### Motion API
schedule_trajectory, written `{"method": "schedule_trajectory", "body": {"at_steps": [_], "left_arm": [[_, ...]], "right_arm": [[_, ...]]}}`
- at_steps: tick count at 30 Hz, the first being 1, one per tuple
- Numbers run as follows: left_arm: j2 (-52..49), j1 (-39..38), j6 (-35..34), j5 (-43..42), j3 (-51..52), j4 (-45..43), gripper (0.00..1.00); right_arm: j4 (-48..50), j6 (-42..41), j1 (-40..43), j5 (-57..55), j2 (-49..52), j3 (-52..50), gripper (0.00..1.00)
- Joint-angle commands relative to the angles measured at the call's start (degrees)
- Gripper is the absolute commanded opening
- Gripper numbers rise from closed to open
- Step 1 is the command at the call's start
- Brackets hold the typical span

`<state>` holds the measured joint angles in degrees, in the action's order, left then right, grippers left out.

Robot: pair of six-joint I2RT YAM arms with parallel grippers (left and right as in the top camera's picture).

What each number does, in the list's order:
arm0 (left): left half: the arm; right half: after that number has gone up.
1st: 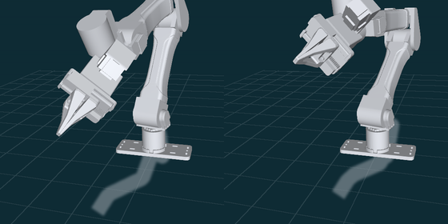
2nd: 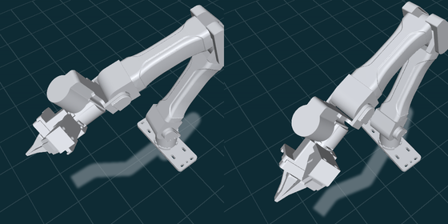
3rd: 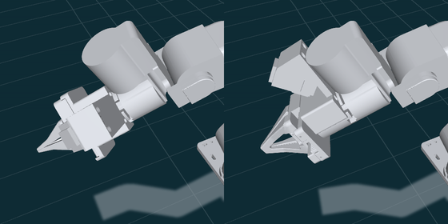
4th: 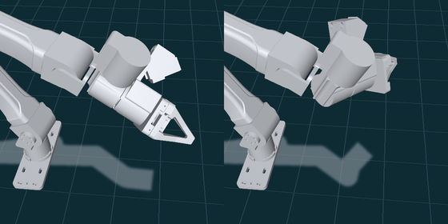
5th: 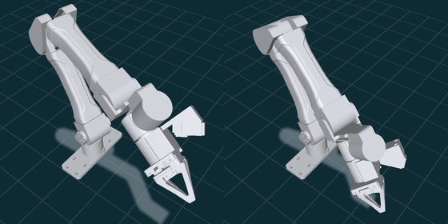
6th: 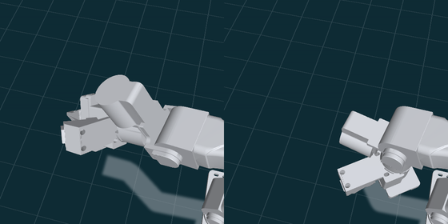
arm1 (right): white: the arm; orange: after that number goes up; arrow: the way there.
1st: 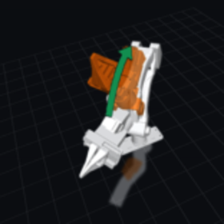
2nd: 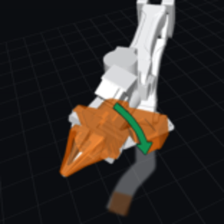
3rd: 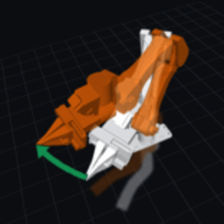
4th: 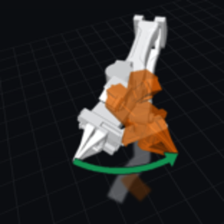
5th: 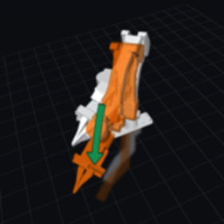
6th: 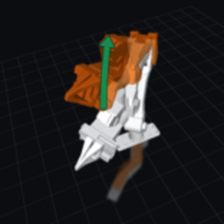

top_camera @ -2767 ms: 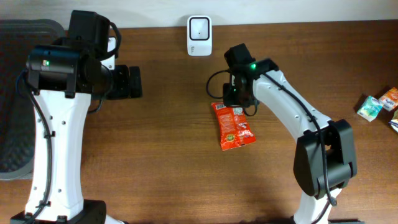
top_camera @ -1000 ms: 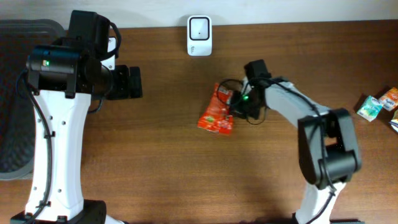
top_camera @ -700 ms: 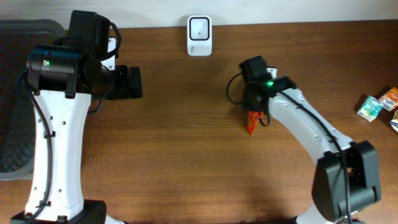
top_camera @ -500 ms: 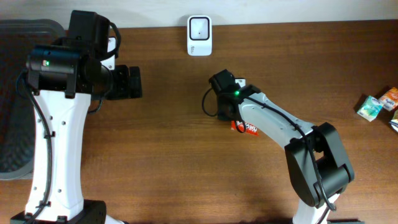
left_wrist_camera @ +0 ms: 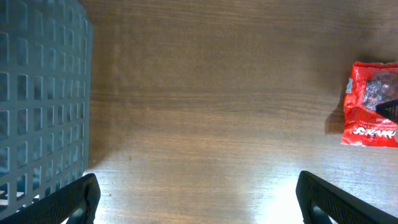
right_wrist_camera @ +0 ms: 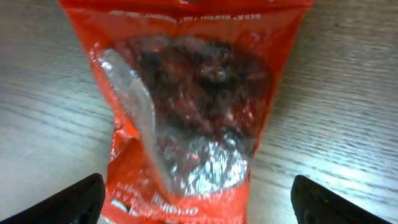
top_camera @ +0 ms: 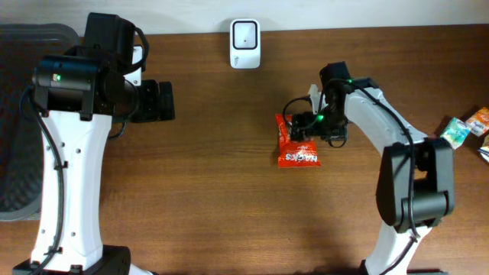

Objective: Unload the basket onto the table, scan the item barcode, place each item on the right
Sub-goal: 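Raise the red bag to the scanner face with the right gripper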

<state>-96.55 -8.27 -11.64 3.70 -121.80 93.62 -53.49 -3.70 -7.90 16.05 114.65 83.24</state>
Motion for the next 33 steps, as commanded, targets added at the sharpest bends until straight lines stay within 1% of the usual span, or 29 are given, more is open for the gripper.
{"method": "schedule_trajectory", "body": {"at_steps": [1,2,3,4,5,8,9,10,11,12,13,15,16,17,18,20,21,22,23,24,25,26,27,28,31,33], "left_arm": [[0.0,-0.1,-0.5,0.6,-0.2,-0.1,0.99],[0.0,-0.1,-0.5,0.6,-0.2,-0.1,0.99],[0.0,-0.1,-0.5,0.6,-0.2,-0.1,0.99],[0.0,-0.1,-0.5,0.6,-0.2,-0.1,0.99],[0.0,-0.1,-0.5,0.6,-0.2,-0.1,0.99],[0.0,-0.1,-0.5,0.6,-0.2,-0.1,0.99],[0.0,-0.1,-0.5,0.6,-0.2,-0.1,0.99],[0.0,-0.1,-0.5,0.6,-0.2,-0.1,0.99],[0.0,-0.1,-0.5,0.6,-0.2,-0.1,0.99],[0.0,-0.1,-0.5,0.6,-0.2,-0.1,0.99],[0.0,-0.1,-0.5,0.6,-0.2,-0.1,0.99],[0.0,-0.1,-0.5,0.6,-0.2,-0.1,0.99],[0.0,-0.1,-0.5,0.6,-0.2,-0.1,0.99],[0.0,-0.1,-0.5,0.6,-0.2,-0.1,0.99],[0.0,-0.1,-0.5,0.6,-0.2,-0.1,0.99],[0.0,-0.1,-0.5,0.6,-0.2,-0.1,0.99],[0.0,-0.1,-0.5,0.6,-0.2,-0.1,0.99],[0.0,-0.1,-0.5,0.6,-0.2,-0.1,0.99],[0.0,-0.1,-0.5,0.6,-0.2,-0.1,0.99],[0.0,-0.1,-0.5,0.6,-0.2,-0.1,0.99],[0.0,-0.1,-0.5,0.6,-0.2,-0.1,0.99],[0.0,-0.1,-0.5,0.6,-0.2,-0.1,0.99],[0.0,-0.1,-0.5,0.6,-0.2,-0.1,0.99],[0.0,-0.1,-0.5,0.6,-0.2,-0.1,0.99],[0.0,-0.1,-0.5,0.6,-0.2,-0.1,0.99],[0.0,-0.1,-0.5,0.6,-0.2,-0.1,0.99]], "right_arm": [[1.3,1.9,1.9,3.7,3.2,-0.3,0.93],[1.4,2.0,2.9,5.5,4.0,-0.3,0.93],[1.8,3.5,4.4,10.0,4.8,-0.4,0.91],[2.5,6.6,6.1,18.2,5.6,-0.4,0.88],[3.2,8.0,6.8,23.3,6.2,-0.4,0.85],[3.9,8.0,6.4,26.3,8.3,-0.8,0.84],[5.6,7.9,6.1,29.1,9.0,-1.7,0.7],[6.6,7.8,5.9,29.5,9.3,-2.2,0.57],[6.6,7.6,5.7,29.5,9.4,-2.4,0.36],[6.9,5.0,5.4,29.4,9.4,-2.3,0.24],[7.6,3.2,4.9,29.4,9.4,-2.3,0.08],[10.6,0.2,2.5,25.0,9.4,-2.3,0.1],[10.7,-0.3,1.4,23.2,9.4,-2.3,0.05],[10.7,-2.1,0.8,22.8,9.4,-2.3,0.04],[10.8,-5.0,0.8,24.1,8.9,-1.9,0.04],[11.6,-5.0,0.9,28.3,7.2,2.5,0.04],[16.0,-8.2,0.8,35.2,7.2,5.7,0.04],[23.4,-14.4,0.8,37.8,7.2,6.8,0.04],[33.2,-22.3,0.7,37.3,7.2,7.0,0.04],[46.5,-33.0,0.7,35.3,7.3,7.0,0.04],[55.6,-39.0,0.2,31.0,7.3,7.0,0.04],[59.4,-41.6,-0.3,28.8,7.3,7.0,0.04],[67.6,-45.0,-1.7,24.0,7.5,7.0,0.04],[70.3,-45.2,-2.8,21.0,7.5,7.0,0.04],[70.9,-47.8,-8.2,-0.4,8.6,7.0,0.04],[74.9,-47.8,-10.7,-4.1,10.6,7.1,0.04]]}}
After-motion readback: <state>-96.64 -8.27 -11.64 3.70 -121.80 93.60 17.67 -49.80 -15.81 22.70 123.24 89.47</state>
